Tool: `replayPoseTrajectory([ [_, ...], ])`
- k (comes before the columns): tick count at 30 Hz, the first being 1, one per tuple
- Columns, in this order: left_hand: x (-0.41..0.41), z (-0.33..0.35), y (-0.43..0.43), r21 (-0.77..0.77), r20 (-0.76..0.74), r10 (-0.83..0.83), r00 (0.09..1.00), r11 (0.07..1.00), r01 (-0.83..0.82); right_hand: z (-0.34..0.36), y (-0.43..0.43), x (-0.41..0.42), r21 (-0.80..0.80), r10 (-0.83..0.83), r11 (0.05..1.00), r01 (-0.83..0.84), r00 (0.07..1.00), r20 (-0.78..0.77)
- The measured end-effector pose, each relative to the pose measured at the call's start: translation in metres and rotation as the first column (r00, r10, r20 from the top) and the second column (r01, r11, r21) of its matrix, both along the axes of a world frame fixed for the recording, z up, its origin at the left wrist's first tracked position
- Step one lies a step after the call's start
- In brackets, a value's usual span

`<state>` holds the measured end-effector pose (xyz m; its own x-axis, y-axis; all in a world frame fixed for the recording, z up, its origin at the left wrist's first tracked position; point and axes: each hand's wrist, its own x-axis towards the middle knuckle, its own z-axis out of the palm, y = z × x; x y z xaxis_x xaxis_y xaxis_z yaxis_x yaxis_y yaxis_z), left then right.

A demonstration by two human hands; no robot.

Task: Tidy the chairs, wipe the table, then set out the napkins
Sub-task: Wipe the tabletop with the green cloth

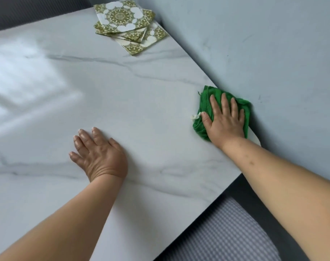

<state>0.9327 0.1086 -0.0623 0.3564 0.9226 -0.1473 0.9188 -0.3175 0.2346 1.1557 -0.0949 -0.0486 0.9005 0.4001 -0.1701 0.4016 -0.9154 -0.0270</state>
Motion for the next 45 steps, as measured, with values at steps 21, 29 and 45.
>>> replayPoseTrajectory([
  [21, -0.063, 0.056, 0.007, -0.049, 0.167, -0.232, 0.958, 0.969, 0.243, 0.004, 0.024, -0.25, -0.097, -0.276, 0.961, 0.259, 0.903, -0.33],
  [29, -0.093, 0.054, 0.02, -0.071, 0.165, -0.177, 0.97, 0.979, 0.19, 0.008, 0.01, -0.161, -0.091, -0.072, 0.994, 0.057, 0.983, -0.171],
  [45, -0.141, 0.078, 0.044, -0.114, 0.292, 0.227, 0.929, 0.973, -0.202, -0.004, 0.146, -0.271, 0.107, 0.784, 0.618, -0.779, 0.6, -0.158],
])
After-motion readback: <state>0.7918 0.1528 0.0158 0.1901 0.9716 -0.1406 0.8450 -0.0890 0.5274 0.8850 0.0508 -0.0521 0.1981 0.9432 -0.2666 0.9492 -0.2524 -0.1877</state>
